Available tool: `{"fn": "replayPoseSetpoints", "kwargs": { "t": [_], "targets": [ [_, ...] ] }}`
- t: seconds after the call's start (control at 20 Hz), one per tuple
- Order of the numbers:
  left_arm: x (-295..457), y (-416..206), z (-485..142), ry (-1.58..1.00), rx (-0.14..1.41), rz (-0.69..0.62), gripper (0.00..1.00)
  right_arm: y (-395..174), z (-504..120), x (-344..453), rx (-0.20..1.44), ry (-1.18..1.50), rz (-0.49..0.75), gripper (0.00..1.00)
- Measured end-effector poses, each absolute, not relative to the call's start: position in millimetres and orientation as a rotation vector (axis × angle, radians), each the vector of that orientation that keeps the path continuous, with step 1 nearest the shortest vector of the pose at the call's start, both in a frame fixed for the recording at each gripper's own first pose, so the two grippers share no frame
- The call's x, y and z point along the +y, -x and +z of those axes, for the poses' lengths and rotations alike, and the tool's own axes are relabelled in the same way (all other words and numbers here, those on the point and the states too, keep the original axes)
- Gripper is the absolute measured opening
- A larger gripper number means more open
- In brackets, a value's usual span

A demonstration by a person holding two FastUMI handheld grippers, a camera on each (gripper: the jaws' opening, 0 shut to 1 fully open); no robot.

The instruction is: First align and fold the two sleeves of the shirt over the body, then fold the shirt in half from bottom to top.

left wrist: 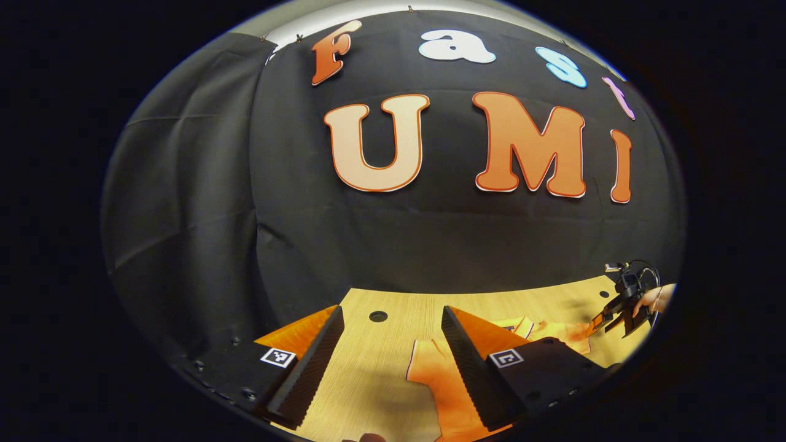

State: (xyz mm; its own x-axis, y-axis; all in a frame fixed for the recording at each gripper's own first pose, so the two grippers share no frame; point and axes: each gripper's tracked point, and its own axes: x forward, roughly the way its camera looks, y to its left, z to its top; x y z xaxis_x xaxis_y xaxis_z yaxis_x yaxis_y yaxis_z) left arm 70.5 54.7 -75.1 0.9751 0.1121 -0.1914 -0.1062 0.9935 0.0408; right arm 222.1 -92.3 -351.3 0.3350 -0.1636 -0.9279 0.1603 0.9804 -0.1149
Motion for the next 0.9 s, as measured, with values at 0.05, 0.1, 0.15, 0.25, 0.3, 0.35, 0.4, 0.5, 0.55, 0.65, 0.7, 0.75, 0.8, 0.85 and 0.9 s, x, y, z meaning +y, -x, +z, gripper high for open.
{"fn": "replayPoseSetpoints", "kwargs": {
  "t": [0.05, 0.1, 0.15, 0.25, 0.3, 0.35, 0.4, 0.5, 0.55, 0.65, 0.7, 0.75, 0.8, 0.85, 0.9],
  "targets": [
    [55, -72, -78, -0.032, 0.201, 0.113, 0.98, -223, -355, -93, 1.220, 0.009, -0.213, 0.99],
    [56, -72, -79, -0.030, 0.208, 0.116, 0.98, -223, -358, -94, 1.228, 0.010, -0.219, 1.00],
    [55, -73, -83, -0.027, 0.213, 0.115, 0.98, -224, -361, -93, 1.235, 0.003, -0.214, 1.00],
    [55, -72, -83, -0.023, 0.218, 0.114, 0.98, -223, -367, -92, 1.252, 0.002, -0.196, 0.99],
    [55, -72, -83, -0.024, 0.220, 0.115, 0.98, -221, -370, -91, 1.260, -0.002, -0.190, 1.00],
    [55, -73, -84, -0.024, 0.221, 0.118, 0.98, -222, -370, -90, 1.256, -0.014, -0.194, 0.98],
    [55, -73, -84, -0.023, 0.223, 0.118, 0.98, -222, -371, -89, 1.257, -0.021, -0.199, 0.96],
    [54, -75, -86, -0.016, 0.229, 0.114, 0.98, -222, -370, -89, 1.260, -0.027, -0.206, 0.91],
    [53, -74, -88, -0.009, 0.233, 0.112, 0.98, -222, -370, -89, 1.260, -0.035, -0.216, 0.90],
    [51, -73, -91, -0.002, 0.239, 0.108, 0.98, -221, -373, -85, 1.262, -0.058, -0.239, 0.79],
    [51, -74, -91, -0.002, 0.238, 0.108, 0.98, -220, -375, -84, 1.263, -0.068, -0.246, 0.74],
    [50, -74, -94, -0.004, 0.237, 0.109, 0.96, -221, -375, -83, 1.262, -0.080, -0.254, 0.65],
    [51, -74, -95, -0.005, 0.239, 0.111, 0.98, -220, -375, -81, 1.262, -0.105, -0.263, 0.55],
    [55, -71, -94, -0.002, 0.243, 0.112, 0.98, -222, -375, -81, 1.259, -0.121, -0.272, 0.34],
    [57, -69, -96, 0.002, 0.246, 0.114, 0.98, -220, -375, -81, 1.254, -0.122, -0.269, 0.33]
  ]
}}
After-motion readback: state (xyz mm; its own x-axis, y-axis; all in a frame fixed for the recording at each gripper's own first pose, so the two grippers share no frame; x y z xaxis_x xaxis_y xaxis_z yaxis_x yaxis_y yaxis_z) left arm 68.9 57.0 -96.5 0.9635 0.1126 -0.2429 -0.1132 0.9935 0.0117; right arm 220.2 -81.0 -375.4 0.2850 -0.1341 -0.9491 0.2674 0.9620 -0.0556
